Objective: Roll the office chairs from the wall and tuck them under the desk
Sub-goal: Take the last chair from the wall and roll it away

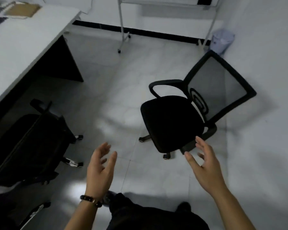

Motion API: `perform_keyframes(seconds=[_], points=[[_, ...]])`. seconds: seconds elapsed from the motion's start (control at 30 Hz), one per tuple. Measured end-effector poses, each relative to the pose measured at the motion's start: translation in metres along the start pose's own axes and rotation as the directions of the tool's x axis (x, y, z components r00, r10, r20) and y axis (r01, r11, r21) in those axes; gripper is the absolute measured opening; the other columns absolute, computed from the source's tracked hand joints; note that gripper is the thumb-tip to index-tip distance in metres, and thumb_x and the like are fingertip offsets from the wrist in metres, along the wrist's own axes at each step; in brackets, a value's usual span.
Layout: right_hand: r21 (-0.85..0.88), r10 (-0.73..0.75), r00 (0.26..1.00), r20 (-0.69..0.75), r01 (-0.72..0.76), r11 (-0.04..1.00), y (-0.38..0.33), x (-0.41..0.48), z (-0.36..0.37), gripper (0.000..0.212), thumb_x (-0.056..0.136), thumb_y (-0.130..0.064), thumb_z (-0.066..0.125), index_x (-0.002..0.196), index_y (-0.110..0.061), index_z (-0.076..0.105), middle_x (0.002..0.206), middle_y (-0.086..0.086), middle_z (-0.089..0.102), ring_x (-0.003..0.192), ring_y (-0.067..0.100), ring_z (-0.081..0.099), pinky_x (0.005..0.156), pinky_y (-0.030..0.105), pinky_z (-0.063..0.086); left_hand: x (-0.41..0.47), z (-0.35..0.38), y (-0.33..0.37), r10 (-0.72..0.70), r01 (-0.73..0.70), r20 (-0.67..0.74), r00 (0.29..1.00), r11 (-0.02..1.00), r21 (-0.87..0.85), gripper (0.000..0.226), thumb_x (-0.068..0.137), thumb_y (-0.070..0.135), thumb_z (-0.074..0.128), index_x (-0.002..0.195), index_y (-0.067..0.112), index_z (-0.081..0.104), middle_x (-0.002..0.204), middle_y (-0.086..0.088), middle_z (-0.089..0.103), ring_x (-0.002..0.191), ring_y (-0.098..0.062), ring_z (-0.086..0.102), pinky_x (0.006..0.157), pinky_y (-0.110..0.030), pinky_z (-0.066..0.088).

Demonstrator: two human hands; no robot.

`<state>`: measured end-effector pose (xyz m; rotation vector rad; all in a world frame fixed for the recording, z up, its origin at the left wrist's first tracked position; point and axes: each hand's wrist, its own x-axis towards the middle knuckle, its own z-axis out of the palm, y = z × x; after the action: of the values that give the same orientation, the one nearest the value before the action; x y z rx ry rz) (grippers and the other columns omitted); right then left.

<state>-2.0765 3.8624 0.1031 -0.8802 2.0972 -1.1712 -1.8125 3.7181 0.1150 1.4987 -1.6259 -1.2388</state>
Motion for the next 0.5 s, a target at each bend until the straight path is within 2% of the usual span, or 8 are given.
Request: perform_keyframes(seconds=[0.1,0.17,0.23,0.37,0.5], points=[[0.011,0.036,0.997,-0.063,-0.035,0.999,0.039,-0.010,-0.070,0.063,0.085,-0.048,0.060,0.143,-0.038,0.035,0.140,-0.018,0.042,0.128,0.000,0.044,0.106,0.029,0.040,-0.040,0.078,0.023,0.004,-0.005,0.059,0.998,1.000,0.006,0.037,0.088,0.027,0.061,0.124,0.027,0.052,0.121,0.005,0.061,0.112,-0.009,0.058,0.095,-0.037,0.048],[-0.006,0.038,0.994,-0.098,-0.038,0.999,0.059,-0.014,-0.116,0.066,0.086,-0.047,0.060,0.145,-0.032,0.036,0.143,-0.017,0.042,0.129,-0.002,0.043,0.108,0.031,0.041,-0.061,0.125,0.045,0.005,-0.008,0.131,0.991,1.000,0.022,0.042,0.086,0.033,0.059,0.126,0.024,0.051,0.123,0.004,0.060,0.113,-0.009,0.057,0.097,-0.040,0.048],[-0.002,0.047,0.991,-0.123,-0.048,0.999,0.072,-0.012,-0.153,0.065,0.088,-0.043,0.062,0.146,-0.029,0.036,0.144,-0.017,0.042,0.130,-0.003,0.042,0.109,0.034,0.041,-0.073,0.159,0.066,0.030,-0.039,0.188,0.982,0.998,0.046,0.049,0.083,0.040,0.057,0.128,0.021,0.050,0.125,0.003,0.060,0.114,-0.009,0.056,0.097,-0.038,0.048],[0.035,0.057,0.982,-0.180,-0.052,0.998,0.094,0.004,-0.206,0.064,0.088,-0.038,0.065,0.145,-0.030,0.038,0.143,-0.016,0.044,0.130,-0.002,0.044,0.108,0.037,0.042,-0.075,0.217,0.098,0.073,-0.098,0.258,0.963,0.991,0.087,0.044,0.087,0.033,0.056,0.129,0.021,0.049,0.126,0.003,0.059,0.115,-0.006,0.055,0.095,-0.032,0.048],[0.035,0.056,0.981,-0.185,-0.050,0.998,0.118,0.051,-0.241,0.065,0.088,-0.033,0.067,0.146,-0.028,0.036,0.145,-0.017,0.042,0.131,-0.002,0.043,0.108,0.037,0.042,-0.051,0.277,0.113,0.090,-0.121,0.290,0.953,0.988,0.093,0.050,0.084,0.040,0.054,0.130,0.020,0.049,0.123,0.007,0.059,0.113,0.001,0.054,0.093,-0.027,0.047]])
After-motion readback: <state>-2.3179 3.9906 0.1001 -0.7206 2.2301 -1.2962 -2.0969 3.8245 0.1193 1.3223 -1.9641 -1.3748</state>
